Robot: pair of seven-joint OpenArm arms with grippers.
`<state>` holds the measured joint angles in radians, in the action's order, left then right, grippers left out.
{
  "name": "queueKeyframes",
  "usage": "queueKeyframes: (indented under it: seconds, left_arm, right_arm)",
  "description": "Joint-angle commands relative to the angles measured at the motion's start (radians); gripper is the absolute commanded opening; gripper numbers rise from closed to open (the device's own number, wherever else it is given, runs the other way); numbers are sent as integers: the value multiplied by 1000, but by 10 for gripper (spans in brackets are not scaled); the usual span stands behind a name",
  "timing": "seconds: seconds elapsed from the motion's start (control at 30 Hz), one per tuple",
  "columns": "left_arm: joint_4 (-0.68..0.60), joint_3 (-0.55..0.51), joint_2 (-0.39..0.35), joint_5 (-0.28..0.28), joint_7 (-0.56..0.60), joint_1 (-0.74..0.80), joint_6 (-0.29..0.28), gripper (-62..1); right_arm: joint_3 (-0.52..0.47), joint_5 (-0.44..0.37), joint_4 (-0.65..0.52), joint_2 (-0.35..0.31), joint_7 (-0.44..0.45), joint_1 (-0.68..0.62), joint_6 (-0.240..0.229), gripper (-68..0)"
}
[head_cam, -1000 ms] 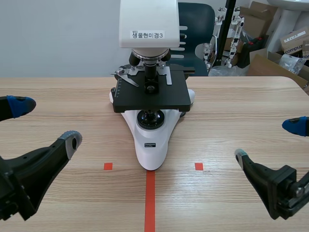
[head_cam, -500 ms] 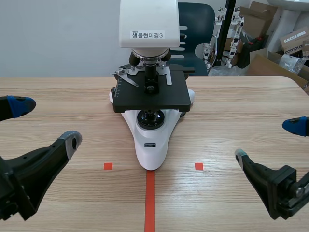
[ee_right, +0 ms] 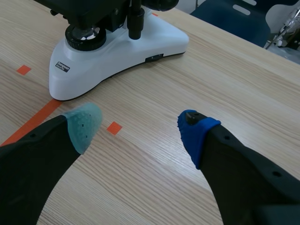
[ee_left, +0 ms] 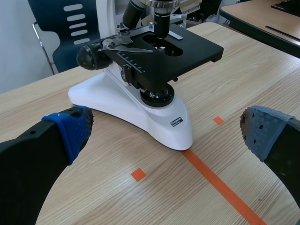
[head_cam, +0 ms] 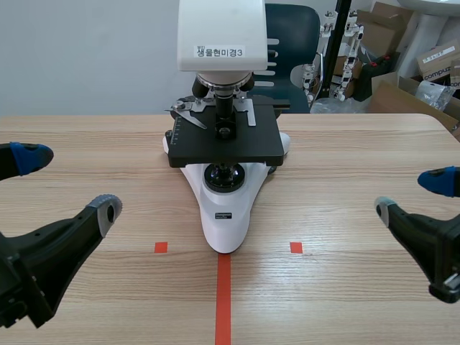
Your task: Point at the eyepiece
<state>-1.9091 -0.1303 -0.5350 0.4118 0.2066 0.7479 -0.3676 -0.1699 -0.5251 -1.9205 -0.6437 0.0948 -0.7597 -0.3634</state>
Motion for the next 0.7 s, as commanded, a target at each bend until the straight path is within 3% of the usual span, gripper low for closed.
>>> queueKeyframes:
  seconds: [0.0,0.1,0.2,0.3,0.47,0.67]
  left_arm:
    - [-13,6,3,7,13,-3,6,14]
    - [-13,6,3,7,13,-3,6,14]
    - [-13,6,3,7,13,-3,6,14]
    - [-13,6,3,7,13,-3,6,14]
    - [-13,6,3,7,13,-3,6,14]
    - [-13,6,3,7,13,-3,6,14]
  right_arm:
    - [-34,-39,-8,-51,2,9,1,-350]
    - [-79,-86,-8,-124,-4,9,10,-472]
    - [-123,-117,-4,-190,-3,9,48,-572]
    - [-167,-158,10,-254,18,18,80,-600]
    - [-189,-237,69,-346,22,121,79,-643]
    - [-189,-292,138,-390,-38,325,65,-668]
